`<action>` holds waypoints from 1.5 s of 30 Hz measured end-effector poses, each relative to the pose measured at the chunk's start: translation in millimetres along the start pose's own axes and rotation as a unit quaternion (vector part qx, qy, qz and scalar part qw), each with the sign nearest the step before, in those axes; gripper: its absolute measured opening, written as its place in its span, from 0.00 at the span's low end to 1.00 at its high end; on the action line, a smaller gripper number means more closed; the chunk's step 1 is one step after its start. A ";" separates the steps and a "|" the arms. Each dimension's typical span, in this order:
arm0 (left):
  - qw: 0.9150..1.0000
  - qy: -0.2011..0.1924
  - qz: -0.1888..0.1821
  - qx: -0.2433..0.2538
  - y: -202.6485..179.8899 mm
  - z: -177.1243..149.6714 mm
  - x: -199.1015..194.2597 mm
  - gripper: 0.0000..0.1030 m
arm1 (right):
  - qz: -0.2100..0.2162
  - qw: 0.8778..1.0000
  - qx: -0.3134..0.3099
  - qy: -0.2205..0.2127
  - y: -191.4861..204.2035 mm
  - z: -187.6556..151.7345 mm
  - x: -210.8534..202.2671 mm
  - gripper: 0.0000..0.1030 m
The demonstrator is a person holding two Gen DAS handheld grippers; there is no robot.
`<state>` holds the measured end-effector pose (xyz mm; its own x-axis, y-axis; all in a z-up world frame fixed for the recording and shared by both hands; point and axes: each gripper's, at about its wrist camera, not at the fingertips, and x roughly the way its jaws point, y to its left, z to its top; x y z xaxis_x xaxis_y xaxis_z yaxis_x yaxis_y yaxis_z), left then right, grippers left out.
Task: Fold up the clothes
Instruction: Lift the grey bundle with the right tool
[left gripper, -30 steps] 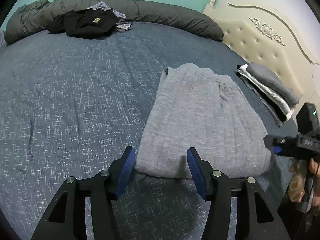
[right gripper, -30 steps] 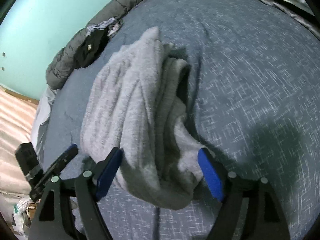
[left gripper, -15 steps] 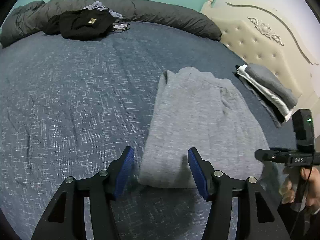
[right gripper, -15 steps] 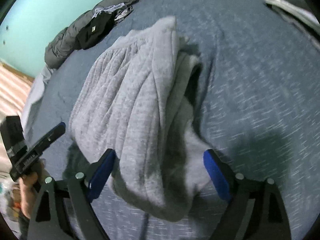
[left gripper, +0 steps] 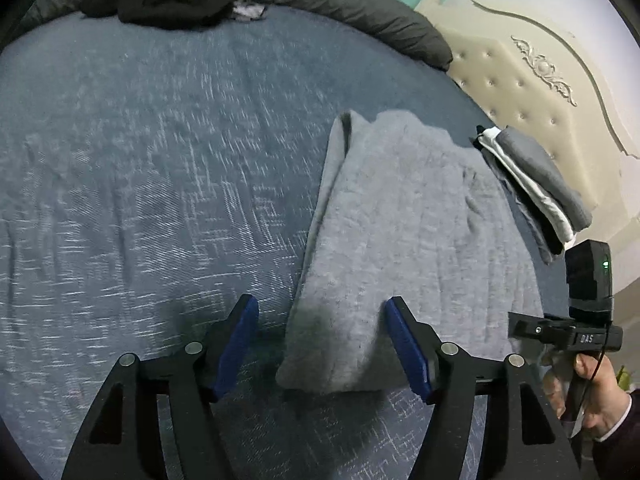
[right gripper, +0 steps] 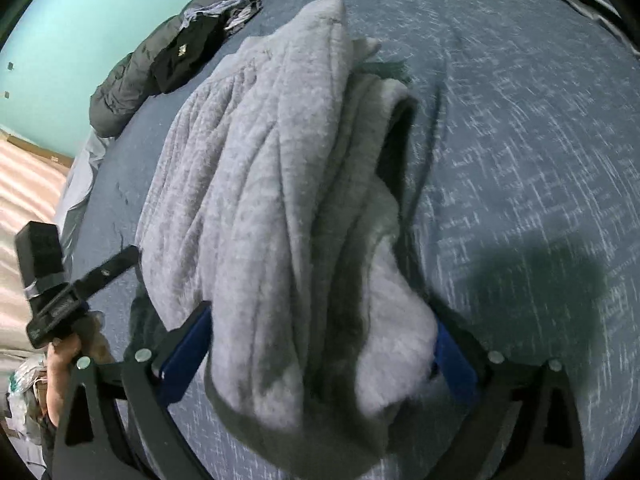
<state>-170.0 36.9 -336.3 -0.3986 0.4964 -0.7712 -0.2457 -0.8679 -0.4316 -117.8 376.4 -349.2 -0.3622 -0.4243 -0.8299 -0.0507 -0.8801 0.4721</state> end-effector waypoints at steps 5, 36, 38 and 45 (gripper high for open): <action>1.000 0.015 -0.020 0.006 -2.2 3.1 17.1 0.68 | 0.014 1.000 -0.017 0.003 10.3 6.0 3.7 0.83; 0.997 0.010 -0.008 0.074 -36.9 6.8 30.0 0.24 | -0.047 0.997 -0.066 -0.015 41.0 20.6 14.7 0.42; 0.997 0.005 -0.010 0.075 -39.3 7.0 24.5 0.22 | -0.047 0.996 -0.072 -0.020 41.7 21.2 9.0 0.40; 0.995 -0.016 -0.011 0.094 -62.9 5.8 1.3 0.19 | -0.044 0.994 -0.093 -0.035 46.7 24.7 -12.7 0.36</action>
